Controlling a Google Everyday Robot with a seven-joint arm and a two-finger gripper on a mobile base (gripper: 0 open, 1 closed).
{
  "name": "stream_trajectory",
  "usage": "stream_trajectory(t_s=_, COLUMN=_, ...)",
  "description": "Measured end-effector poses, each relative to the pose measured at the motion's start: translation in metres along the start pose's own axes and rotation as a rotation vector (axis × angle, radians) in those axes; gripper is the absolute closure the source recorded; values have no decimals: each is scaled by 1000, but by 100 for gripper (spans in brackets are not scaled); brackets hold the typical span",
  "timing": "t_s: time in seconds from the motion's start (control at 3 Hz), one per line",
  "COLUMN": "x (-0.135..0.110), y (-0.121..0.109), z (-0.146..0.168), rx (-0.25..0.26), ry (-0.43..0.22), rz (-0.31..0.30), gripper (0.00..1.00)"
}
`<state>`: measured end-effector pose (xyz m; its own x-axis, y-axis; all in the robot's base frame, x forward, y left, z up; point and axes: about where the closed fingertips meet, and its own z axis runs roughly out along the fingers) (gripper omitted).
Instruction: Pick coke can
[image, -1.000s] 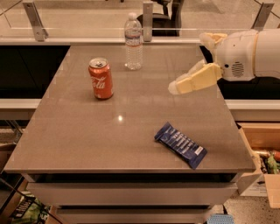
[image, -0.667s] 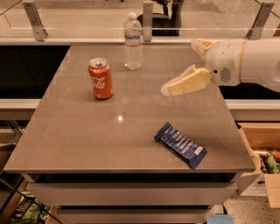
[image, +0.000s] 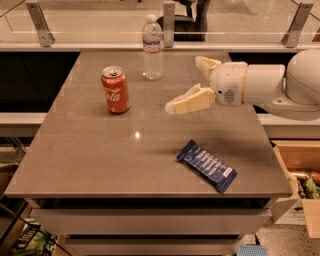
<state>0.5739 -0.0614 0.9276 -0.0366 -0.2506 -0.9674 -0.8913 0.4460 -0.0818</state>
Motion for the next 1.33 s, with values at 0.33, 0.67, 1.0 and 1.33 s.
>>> stream_trajectory(t_s=0.33, x=10, y=3, z=31, rx=-53, ry=-42, rz=19, gripper=0)
stream_trajectory(t_s=0.67, x=15, y=5, z=55, rx=-100, ry=-71, rz=28, gripper=0)
stream_trajectory(t_s=1.0, x=15, y=7, z=73, rx=-140, ry=-89, rz=29, gripper=0)
stream_trajectory(t_s=1.33, x=11, y=11, z=92, rx=-186, ry=-106, rz=20, gripper=0)
